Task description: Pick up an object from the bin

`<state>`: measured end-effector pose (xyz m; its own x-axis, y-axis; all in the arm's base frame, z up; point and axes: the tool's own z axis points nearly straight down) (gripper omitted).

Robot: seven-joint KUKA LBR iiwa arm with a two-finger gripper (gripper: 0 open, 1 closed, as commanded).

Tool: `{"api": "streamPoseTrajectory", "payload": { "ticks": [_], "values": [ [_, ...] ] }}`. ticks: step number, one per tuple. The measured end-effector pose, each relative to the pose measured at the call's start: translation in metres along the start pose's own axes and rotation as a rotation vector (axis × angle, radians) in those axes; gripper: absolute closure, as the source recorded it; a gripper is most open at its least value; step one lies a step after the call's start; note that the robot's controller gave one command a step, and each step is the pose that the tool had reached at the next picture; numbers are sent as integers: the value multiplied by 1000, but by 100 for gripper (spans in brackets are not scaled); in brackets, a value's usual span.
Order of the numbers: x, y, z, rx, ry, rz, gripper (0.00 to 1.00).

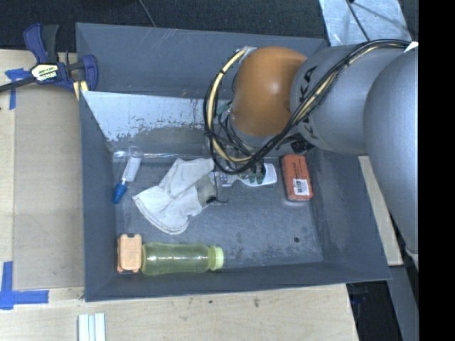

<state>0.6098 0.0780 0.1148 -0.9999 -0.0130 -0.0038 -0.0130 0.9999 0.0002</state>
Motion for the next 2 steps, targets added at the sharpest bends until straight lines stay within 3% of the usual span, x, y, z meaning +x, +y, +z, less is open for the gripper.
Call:
{"api": "streamPoseTrajectory", "payload": {
  "ticks": [1,2],
  "values": [
    [8,5,22,-1,1,-7,0],
    [-2,14,38,-2,-14,-37,100]
  ]
}}
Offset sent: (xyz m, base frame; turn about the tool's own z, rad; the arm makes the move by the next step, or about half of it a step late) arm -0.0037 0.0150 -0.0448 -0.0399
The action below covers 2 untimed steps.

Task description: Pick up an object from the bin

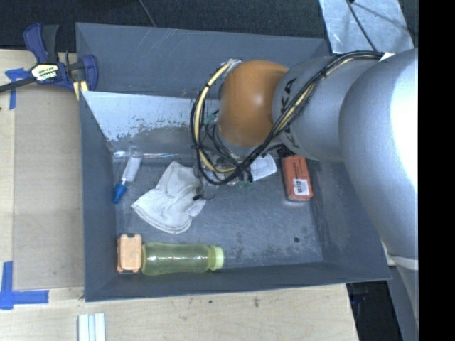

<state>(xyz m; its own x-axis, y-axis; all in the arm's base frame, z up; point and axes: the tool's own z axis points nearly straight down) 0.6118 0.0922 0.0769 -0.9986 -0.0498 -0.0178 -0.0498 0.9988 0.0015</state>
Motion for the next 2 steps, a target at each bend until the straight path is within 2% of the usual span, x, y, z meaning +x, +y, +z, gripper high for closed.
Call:
{"api": "streamPoseTrajectory", "payload": {
  "ticks": [1,2],
  "values": [
    [0,0,0,0,0,0,100],
    [15,4,-39,2,19,-38,100]
  ]
}}
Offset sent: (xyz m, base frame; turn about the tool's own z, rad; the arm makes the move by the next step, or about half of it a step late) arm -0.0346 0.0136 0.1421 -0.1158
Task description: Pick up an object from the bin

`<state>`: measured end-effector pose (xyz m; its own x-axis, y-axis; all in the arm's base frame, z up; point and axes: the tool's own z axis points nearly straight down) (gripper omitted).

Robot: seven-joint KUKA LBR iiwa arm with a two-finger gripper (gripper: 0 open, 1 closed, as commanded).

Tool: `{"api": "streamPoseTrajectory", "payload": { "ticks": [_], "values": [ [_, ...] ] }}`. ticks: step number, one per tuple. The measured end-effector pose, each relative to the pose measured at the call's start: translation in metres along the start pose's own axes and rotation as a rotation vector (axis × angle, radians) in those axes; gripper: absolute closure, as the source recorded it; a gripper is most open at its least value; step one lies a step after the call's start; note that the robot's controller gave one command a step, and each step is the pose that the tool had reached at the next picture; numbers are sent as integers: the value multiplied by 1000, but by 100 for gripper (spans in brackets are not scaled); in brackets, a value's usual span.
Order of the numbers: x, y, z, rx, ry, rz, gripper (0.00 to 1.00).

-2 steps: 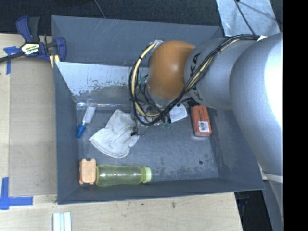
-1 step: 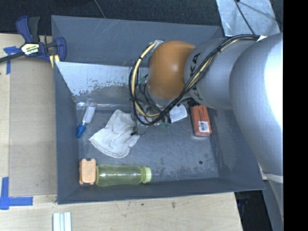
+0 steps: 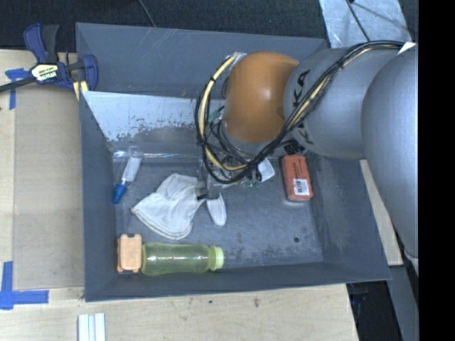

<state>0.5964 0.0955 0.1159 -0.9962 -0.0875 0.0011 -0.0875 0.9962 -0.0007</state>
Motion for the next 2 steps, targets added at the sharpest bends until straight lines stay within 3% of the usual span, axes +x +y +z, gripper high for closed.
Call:
{"api": "streamPoseTrajectory", "payload": {
  "ticks": [1,2],
  "values": [
    [7,3,-69,0,0,-141,100],
    [19,-15,-174,-1,-4,-156,100]
  ]
}}
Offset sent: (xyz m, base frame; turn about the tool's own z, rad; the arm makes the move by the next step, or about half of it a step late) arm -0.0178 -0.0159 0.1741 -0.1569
